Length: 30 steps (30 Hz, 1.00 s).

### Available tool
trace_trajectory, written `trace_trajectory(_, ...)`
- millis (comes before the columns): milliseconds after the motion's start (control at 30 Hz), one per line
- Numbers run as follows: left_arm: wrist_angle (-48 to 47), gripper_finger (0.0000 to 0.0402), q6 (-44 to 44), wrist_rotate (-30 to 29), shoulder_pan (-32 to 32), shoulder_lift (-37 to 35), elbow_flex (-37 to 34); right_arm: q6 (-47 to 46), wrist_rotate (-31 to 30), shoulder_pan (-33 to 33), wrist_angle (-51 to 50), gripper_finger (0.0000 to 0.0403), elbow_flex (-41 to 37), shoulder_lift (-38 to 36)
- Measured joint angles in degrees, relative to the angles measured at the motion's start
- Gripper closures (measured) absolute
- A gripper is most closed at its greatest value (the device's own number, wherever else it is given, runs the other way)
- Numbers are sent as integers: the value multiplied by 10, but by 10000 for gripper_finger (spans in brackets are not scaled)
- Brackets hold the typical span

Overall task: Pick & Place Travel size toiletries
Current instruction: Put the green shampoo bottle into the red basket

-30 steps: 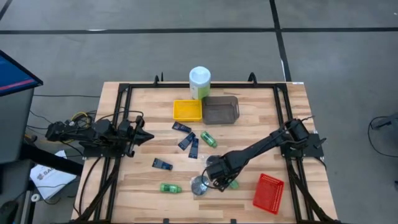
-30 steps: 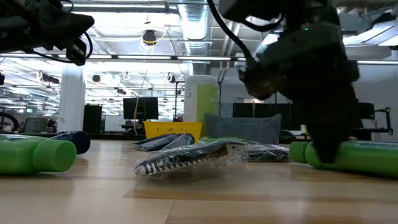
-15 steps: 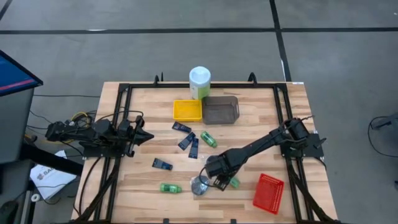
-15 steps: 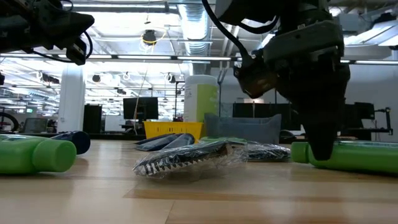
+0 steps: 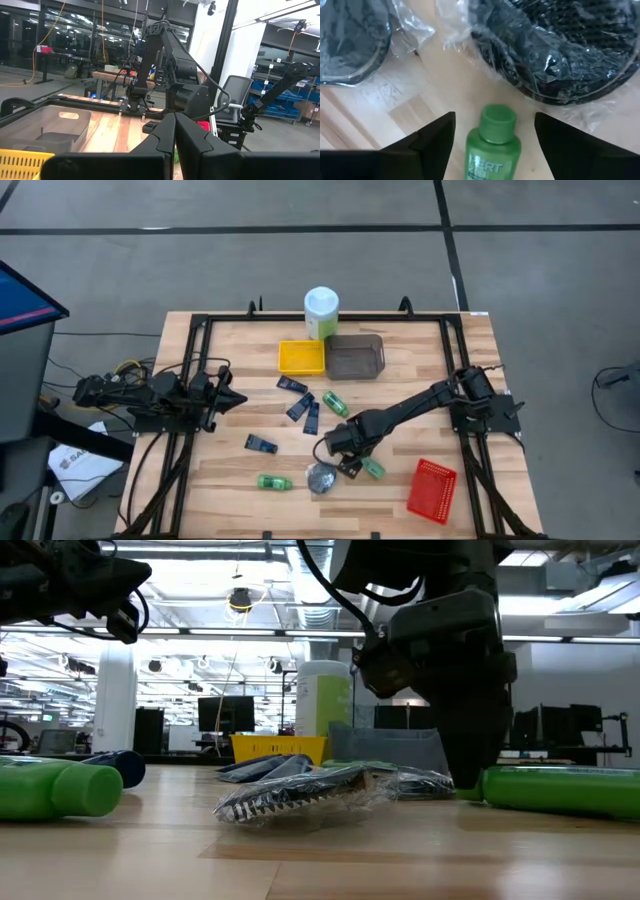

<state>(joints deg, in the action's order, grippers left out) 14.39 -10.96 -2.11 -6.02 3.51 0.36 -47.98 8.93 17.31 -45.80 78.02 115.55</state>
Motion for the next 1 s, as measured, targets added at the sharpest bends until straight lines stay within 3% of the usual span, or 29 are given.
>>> trace_trajectory(533,3,394,0,0,0,0,0,6,-2,-2,8,172,-22,-3)
trace_trajectory(1000,3,394,0,0,0,0,0,0,-6,-3,0,326,-24,-2)
